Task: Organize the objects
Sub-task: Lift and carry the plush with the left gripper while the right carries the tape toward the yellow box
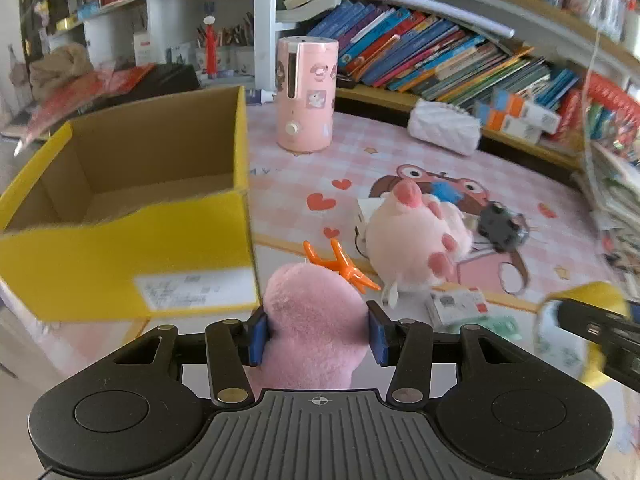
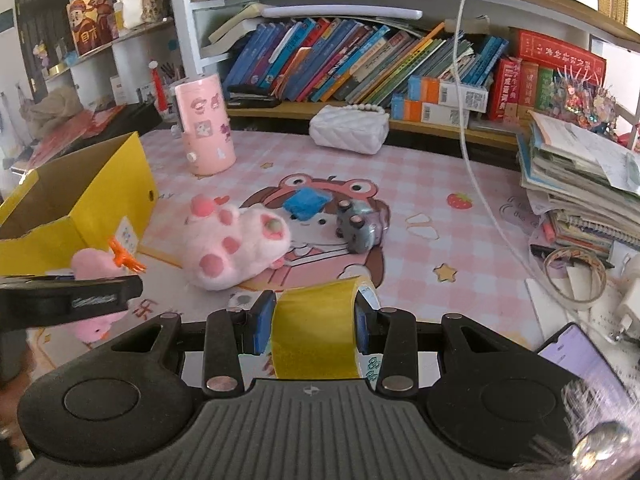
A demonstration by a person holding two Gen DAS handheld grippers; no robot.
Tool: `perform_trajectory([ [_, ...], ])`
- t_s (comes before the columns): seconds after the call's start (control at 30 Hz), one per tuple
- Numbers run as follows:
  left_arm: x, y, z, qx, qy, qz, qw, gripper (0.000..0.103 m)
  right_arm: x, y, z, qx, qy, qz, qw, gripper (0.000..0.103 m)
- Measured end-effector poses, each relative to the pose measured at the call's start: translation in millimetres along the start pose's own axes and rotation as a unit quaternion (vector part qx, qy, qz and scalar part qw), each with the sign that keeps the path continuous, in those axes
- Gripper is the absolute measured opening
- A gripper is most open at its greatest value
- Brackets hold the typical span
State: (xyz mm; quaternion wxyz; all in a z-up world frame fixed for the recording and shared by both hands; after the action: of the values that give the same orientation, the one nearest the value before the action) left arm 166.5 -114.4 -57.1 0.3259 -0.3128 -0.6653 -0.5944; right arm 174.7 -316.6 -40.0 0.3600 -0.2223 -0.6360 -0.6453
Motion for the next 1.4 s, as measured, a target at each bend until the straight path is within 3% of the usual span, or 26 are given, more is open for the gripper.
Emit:
perform_trajectory([
  [0.2,22.5,-19.7,28.7,0.012,-0.023,-0.002,0.9997,0.046,6.8,-10.2,35.1,0.009,0.012,0.008,1.0,0.037],
  [0.8,85.5,-67.5,142.3,0.029,-0.021,-0.017,0.9992,0.046,38.0,-49.9,179.1,0.053,0.063,0.022,0.996,0.037],
  [1.4,117.9,-89.8,184.9,-0.009,-0.044,-0.038,0.9983,0.046,68.4,-84.2,244.5,0.041,0.057,0.006,0.997,0.037],
])
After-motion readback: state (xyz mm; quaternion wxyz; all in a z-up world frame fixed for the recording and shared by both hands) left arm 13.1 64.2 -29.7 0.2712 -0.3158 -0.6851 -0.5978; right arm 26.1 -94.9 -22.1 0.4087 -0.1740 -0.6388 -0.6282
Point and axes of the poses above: each gripper's, at about its wrist camera, not at the fingertips, and x roughly against the way its jaws point, z to its left, y to its top, the point moved 5 cm from there along -x, roughly the way its jaws point, and after that the axes turned 8 degrees about z, right-handed, at the moved point
